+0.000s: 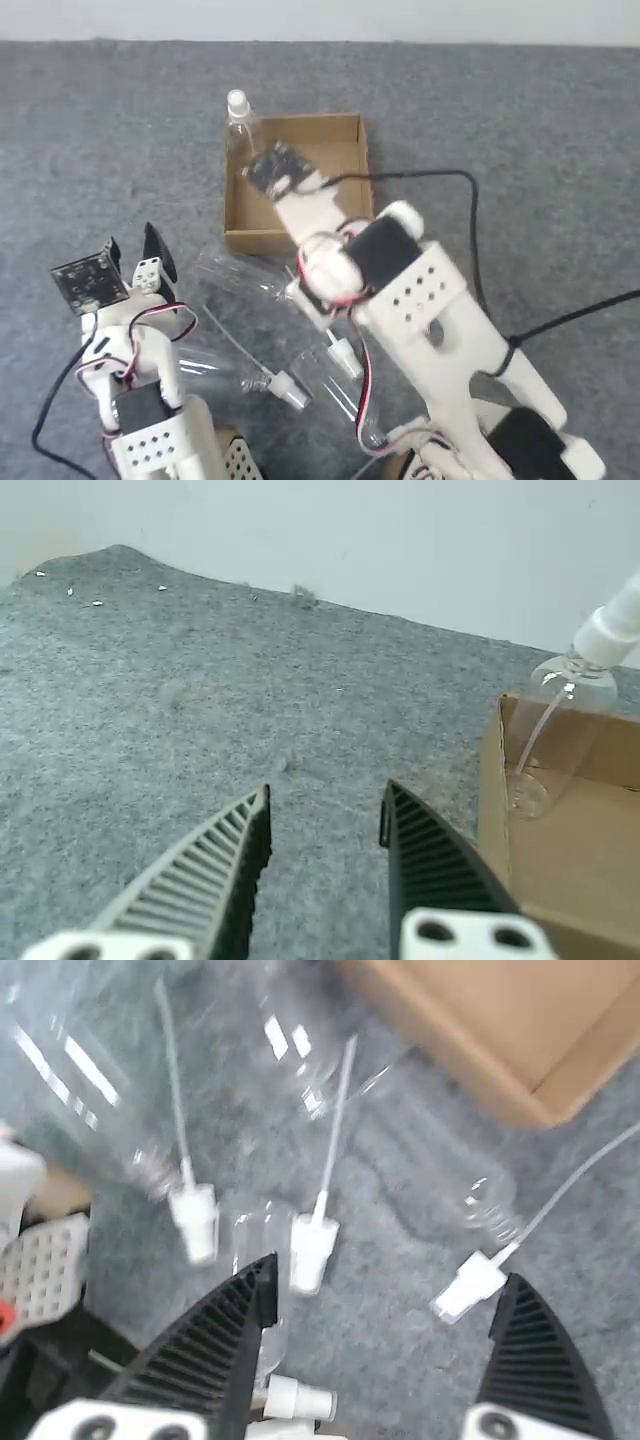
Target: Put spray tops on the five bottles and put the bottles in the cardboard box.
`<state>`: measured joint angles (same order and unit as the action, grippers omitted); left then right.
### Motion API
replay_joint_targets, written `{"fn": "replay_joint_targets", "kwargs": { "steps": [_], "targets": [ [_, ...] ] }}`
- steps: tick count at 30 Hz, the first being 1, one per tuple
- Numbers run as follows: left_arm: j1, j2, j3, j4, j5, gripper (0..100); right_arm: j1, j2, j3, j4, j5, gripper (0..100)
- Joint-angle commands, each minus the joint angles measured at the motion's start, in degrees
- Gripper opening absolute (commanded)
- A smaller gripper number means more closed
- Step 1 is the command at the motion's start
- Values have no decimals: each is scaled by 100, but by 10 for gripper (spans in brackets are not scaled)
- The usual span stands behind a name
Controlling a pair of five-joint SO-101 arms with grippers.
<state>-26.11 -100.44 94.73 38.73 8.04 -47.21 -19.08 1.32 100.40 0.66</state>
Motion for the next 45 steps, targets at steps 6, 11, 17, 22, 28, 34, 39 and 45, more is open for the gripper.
{"fn": "replay_joint_targets", "kwargs": {
  "steps": [6, 11, 17, 22, 28, 34, 39, 45],
  "targets": [
    [-35, -88, -92, -176, 35, 169, -629, -725, 800, 233, -70, 290],
    [-35, -88, -92, -176, 35, 169, -1156, -708, 1538, -136, -79, 290],
    [-35, -88, -92, -176, 35, 169, -1446, -699, 2514, -1147, -642, 290],
    [-35, -88, -92, -176, 35, 170, -1736, -690, 3262, -2035, -826, 289],
    [-35, -88, -84, -176, 35, 170, -1780, -690, 3930, -2844, -1046, 288],
    [-44, -88, -66, -176, 35, 170, -1745, -690, 4563, -3521, -1046, 288],
    [-44, -88, -48, -176, 26, 170, -1745, -690, 4730, -3705, -1046, 191],
    [-44, -88, -40, -176, 26, 170, -1736, -690, 4730, -3635, -1037, 95]
  ]
}}
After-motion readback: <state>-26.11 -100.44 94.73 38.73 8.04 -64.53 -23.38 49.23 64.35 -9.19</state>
